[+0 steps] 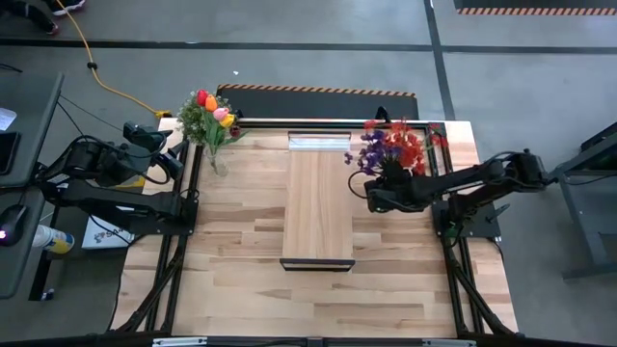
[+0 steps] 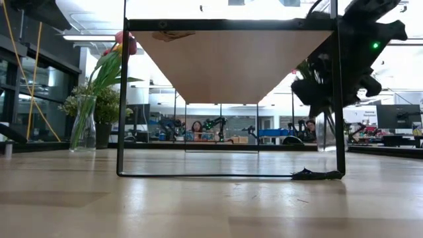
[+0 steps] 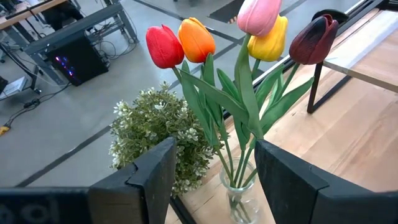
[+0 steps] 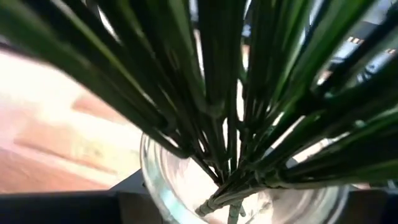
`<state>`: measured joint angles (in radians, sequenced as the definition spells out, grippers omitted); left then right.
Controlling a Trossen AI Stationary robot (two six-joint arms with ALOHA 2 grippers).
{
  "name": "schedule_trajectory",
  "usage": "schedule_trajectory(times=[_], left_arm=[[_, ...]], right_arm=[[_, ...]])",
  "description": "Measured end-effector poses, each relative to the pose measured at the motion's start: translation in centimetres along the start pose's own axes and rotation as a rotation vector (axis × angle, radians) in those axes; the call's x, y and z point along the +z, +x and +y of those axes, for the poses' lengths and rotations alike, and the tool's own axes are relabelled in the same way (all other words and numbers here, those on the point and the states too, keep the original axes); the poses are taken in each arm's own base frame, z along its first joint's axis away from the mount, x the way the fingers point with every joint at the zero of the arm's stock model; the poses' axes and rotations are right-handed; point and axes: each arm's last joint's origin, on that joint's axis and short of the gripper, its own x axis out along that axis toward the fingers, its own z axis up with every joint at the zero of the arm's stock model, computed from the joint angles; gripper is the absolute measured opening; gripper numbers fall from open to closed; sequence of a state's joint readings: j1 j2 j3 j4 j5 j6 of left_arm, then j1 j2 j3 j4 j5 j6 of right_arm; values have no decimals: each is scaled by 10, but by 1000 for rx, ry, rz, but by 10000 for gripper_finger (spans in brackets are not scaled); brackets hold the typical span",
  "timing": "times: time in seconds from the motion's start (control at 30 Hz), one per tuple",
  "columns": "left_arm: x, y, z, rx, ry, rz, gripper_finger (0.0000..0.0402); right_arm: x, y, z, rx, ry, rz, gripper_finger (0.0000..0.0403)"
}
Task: Pick and place flowers into a vace then onto a shelf
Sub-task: Put the right transparent flower vase on the shelf
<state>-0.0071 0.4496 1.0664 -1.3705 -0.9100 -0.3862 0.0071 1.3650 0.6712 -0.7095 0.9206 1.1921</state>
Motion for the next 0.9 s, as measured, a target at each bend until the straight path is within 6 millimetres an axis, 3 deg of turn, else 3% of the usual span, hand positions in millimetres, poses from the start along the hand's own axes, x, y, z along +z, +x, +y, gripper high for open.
schedule_trajectory(times=[0.57,0.9], left_arm=[[0,0,0,-13,-11,5,248],[-1,0,-2,-59,-12,24,248]], right_arm=[[60,-52,-56,202,208,-260,163],[97,-79,-58,413,204,-477,163]])
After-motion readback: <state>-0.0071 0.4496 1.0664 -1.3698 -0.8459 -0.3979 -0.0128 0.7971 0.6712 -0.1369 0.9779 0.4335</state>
